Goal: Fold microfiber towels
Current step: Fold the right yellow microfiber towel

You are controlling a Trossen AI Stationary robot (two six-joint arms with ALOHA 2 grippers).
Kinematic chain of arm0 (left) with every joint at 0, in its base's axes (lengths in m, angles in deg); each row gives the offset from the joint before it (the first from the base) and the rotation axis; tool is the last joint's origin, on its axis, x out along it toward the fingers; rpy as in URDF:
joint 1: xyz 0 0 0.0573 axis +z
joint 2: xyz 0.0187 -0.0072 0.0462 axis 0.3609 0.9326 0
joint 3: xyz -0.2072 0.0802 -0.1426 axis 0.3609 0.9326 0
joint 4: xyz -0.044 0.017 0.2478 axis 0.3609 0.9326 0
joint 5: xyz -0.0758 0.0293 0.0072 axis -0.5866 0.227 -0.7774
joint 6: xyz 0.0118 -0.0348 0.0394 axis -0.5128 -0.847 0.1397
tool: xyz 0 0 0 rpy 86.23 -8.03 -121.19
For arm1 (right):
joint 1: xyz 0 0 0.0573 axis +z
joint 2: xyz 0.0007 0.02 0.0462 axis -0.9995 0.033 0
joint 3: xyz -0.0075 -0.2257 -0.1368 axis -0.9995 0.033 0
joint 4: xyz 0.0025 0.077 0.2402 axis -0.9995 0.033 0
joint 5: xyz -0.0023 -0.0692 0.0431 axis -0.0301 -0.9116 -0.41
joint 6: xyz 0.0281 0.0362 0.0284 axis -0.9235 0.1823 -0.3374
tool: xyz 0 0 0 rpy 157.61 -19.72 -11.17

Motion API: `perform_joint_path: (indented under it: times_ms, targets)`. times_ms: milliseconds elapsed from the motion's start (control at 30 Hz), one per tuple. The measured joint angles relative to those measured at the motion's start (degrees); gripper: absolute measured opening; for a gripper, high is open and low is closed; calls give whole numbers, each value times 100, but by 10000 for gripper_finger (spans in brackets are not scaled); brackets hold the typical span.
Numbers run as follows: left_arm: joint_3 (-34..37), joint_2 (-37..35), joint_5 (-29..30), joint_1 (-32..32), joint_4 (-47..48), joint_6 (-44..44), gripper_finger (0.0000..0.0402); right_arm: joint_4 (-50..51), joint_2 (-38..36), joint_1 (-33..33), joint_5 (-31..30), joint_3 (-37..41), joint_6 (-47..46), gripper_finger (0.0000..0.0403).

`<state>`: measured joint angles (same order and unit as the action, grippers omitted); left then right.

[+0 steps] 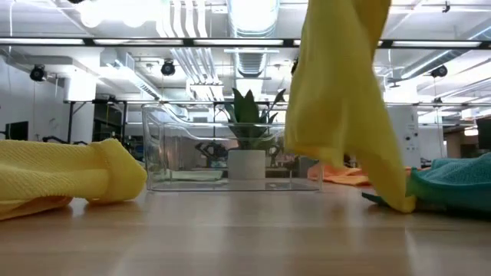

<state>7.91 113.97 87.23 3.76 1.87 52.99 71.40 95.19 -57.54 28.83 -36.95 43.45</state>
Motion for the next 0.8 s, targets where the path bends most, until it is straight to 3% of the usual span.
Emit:
perform_joint_path:
  times_ms: [233,400,467,567,800]
  targets:
    - [-461,661,-251,-116,102,144,59,-267,351,-114,-631,7,-391,9]
    - [-551,1033,-102,-144,59,436,125,-768,537,-293,-717,-24,-506,9]
    - [-565,1193,270,-155,64,440,141,-826,563,-342,-713,-74,-474,9]
    - [-606,1394,764,-152,26,456,147,-871,591,-425,-713,-132,-471,9]
    - [-1031,1957,962,-159,24,448,124,-872,596,-514,-715,-168,-473,9]
